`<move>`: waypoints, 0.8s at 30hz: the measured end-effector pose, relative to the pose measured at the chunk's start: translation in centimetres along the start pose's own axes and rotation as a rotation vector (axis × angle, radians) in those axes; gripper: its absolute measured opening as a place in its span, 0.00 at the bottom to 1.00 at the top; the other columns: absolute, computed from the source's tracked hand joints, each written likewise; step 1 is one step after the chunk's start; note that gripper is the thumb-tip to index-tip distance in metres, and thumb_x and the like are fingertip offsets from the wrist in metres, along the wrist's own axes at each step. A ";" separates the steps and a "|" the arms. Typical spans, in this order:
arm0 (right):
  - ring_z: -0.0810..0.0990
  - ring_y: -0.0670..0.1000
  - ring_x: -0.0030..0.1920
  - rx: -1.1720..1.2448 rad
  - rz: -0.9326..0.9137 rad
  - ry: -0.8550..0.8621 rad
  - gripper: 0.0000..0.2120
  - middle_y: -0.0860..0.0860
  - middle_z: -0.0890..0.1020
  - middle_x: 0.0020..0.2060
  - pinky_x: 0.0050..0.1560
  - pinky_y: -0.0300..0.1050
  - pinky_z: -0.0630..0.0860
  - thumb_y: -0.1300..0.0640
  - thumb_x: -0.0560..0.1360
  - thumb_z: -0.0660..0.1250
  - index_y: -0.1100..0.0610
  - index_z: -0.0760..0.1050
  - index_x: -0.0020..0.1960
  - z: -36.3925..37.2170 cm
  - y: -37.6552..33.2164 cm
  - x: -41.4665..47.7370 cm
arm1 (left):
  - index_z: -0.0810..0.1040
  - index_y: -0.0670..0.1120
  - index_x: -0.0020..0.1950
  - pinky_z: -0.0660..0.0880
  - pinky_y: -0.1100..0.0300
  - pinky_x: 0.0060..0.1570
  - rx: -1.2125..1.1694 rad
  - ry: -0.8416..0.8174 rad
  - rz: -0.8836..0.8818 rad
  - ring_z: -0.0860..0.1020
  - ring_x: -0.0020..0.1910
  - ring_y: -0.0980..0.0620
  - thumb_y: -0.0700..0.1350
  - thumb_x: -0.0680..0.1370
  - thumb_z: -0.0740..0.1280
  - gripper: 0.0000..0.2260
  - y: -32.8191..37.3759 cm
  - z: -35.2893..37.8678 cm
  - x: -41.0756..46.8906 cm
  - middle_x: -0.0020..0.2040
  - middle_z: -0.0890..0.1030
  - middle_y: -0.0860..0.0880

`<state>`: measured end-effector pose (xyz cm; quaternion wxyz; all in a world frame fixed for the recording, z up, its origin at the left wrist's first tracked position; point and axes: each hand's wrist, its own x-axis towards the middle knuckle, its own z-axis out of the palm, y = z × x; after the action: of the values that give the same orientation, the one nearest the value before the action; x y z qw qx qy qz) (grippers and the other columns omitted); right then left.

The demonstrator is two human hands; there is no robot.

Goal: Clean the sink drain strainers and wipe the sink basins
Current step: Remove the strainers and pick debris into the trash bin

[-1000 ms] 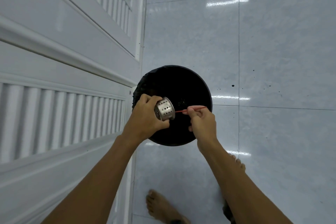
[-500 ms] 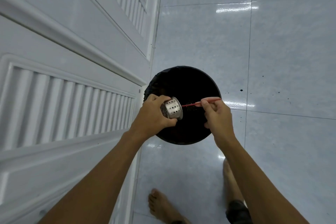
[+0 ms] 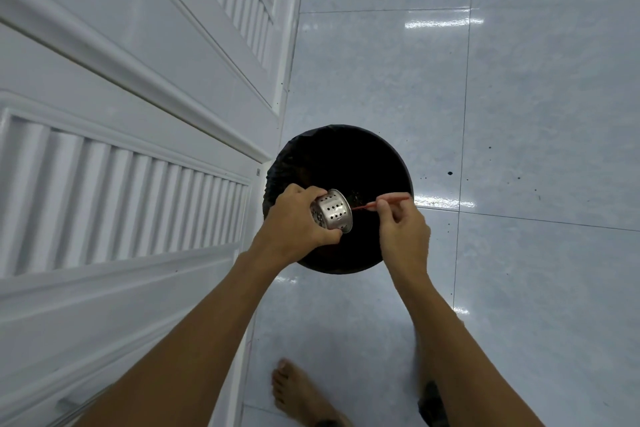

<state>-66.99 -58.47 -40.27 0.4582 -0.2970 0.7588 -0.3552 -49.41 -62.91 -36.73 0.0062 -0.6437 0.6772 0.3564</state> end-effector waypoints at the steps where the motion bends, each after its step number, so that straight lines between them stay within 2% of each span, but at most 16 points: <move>1: 0.83 0.46 0.49 0.016 0.022 0.061 0.06 0.48 0.86 0.45 0.46 0.30 0.75 0.53 0.82 0.65 0.53 0.78 0.54 -0.3 0.0 0.1 | 0.75 0.51 0.72 0.71 0.65 0.52 -0.004 0.001 -0.003 0.74 0.54 0.54 0.56 0.67 0.81 0.35 0.0 0.0 0.0 0.60 0.75 0.49; 4: 0.82 0.49 0.48 0.148 0.053 0.017 0.08 0.50 0.86 0.47 0.50 0.47 0.79 0.50 0.82 0.65 0.52 0.79 0.55 -0.5 -0.3 0.2 | 0.74 0.51 0.72 0.71 0.66 0.52 -0.003 -0.003 0.000 0.74 0.53 0.54 0.56 0.67 0.81 0.35 0.2 0.1 0.0 0.60 0.74 0.49; 6: 0.82 0.46 0.47 0.097 0.003 -0.074 0.06 0.48 0.86 0.46 0.49 0.44 0.79 0.50 0.82 0.65 0.52 0.78 0.54 -0.2 -0.7 -0.1 | 0.74 0.50 0.72 0.72 0.64 0.53 -0.001 -0.004 0.018 0.74 0.54 0.54 0.55 0.67 0.81 0.35 0.5 0.1 0.0 0.60 0.75 0.49; 8: 0.82 0.42 0.45 -0.038 -0.064 -0.036 0.05 0.48 0.86 0.45 0.49 0.36 0.79 0.53 0.82 0.65 0.53 0.78 0.53 -0.2 -0.8 -0.1 | 0.74 0.50 0.71 0.72 0.66 0.52 -0.022 0.021 0.026 0.75 0.54 0.53 0.55 0.67 0.80 0.35 0.6 0.4 -0.2 0.60 0.74 0.49; 11: 0.83 0.48 0.45 -0.139 -0.111 0.110 0.08 0.51 0.85 0.45 0.47 0.40 0.80 0.53 0.83 0.64 0.56 0.79 0.55 -1.1 -1.6 -0.3 | 0.72 0.51 0.71 0.68 0.75 0.47 -0.070 0.072 0.010 0.73 0.54 0.55 0.50 0.68 0.80 0.33 0.2 0.6 -1.0 0.61 0.72 0.51; 12: 0.83 0.50 0.45 -0.160 -0.141 0.122 0.08 0.51 0.85 0.44 0.47 0.43 0.81 0.53 0.83 0.64 0.56 0.79 0.55 -1.4 -2.1 -0.7 | 0.71 0.51 0.70 0.70 0.76 0.47 -0.100 0.093 0.001 0.74 0.55 0.55 0.48 0.68 0.80 0.33 0.0 0.6 -1.4 0.61 0.72 0.52; 14: 0.83 0.51 0.43 -0.166 -0.206 0.111 0.08 0.51 0.84 0.44 0.46 0.45 0.82 0.53 0.83 0.64 0.56 0.79 0.56 -2.0 -3.2 -1.8 | 0.71 0.52 0.68 0.76 0.69 0.54 -0.187 0.144 -0.023 0.76 0.58 0.54 0.45 0.67 0.80 0.32 0.2 0.3 -2.5 0.61 0.74 0.53; 15: 0.83 0.51 0.42 -0.146 -0.229 0.102 0.08 0.51 0.84 0.43 0.46 0.46 0.82 0.53 0.83 0.64 0.55 0.79 0.56 -2.5 -4.2 -2.5 | 0.71 0.53 0.67 0.79 0.60 0.58 -0.226 0.190 -0.038 0.77 0.58 0.55 0.45 0.67 0.80 0.32 0.7 -0.1 -3.2 0.60 0.76 0.54; 17: 0.82 0.47 0.39 -0.103 -0.266 0.103 0.07 0.49 0.84 0.41 0.41 0.43 0.82 0.53 0.82 0.64 0.54 0.79 0.56 -3.9 -6.6 -4.0 | 0.72 0.54 0.65 0.78 0.46 0.61 -0.283 0.306 -0.067 0.78 0.58 0.56 0.47 0.66 0.80 0.30 2.4 -1.2 -4.6 0.57 0.78 0.58; 19: 0.81 0.45 0.38 -0.054 -0.316 0.134 0.07 0.46 0.83 0.40 0.37 0.35 0.78 0.53 0.82 0.65 0.53 0.79 0.55 -5.8 -9.8 -5.6 | 0.72 0.57 0.65 0.78 0.43 0.62 -0.354 0.421 -0.089 0.77 0.60 0.56 0.50 0.66 0.81 0.31 5.0 -3.1 -6.2 0.57 0.78 0.62; 22: 0.79 0.40 0.41 0.030 -0.401 0.175 0.07 0.44 0.84 0.44 0.37 0.26 0.74 0.53 0.81 0.64 0.54 0.79 0.55 -9.1 -16.4 -8.4 | 0.71 0.59 0.66 0.78 0.45 0.62 -0.451 0.587 -0.122 0.76 0.62 0.53 0.50 0.66 0.83 0.33 9.7 -7.3 -8.6 0.59 0.78 0.62; 24: 0.79 0.42 0.41 0.099 -0.482 0.176 0.06 0.42 0.84 0.45 0.36 0.26 0.73 0.54 0.82 0.65 0.53 0.79 0.55 -11.2 -21.6 -10.5 | 0.71 0.59 0.66 0.77 0.54 0.61 -0.494 0.680 -0.100 0.76 0.62 0.52 0.51 0.66 0.83 0.33 13.2 -11.0 -10.2 0.61 0.78 0.60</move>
<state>-70.21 -59.70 -13.98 0.3065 -0.4145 0.6846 -0.5153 -54.30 -60.55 -17.53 -0.3550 -0.7387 0.5029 0.2746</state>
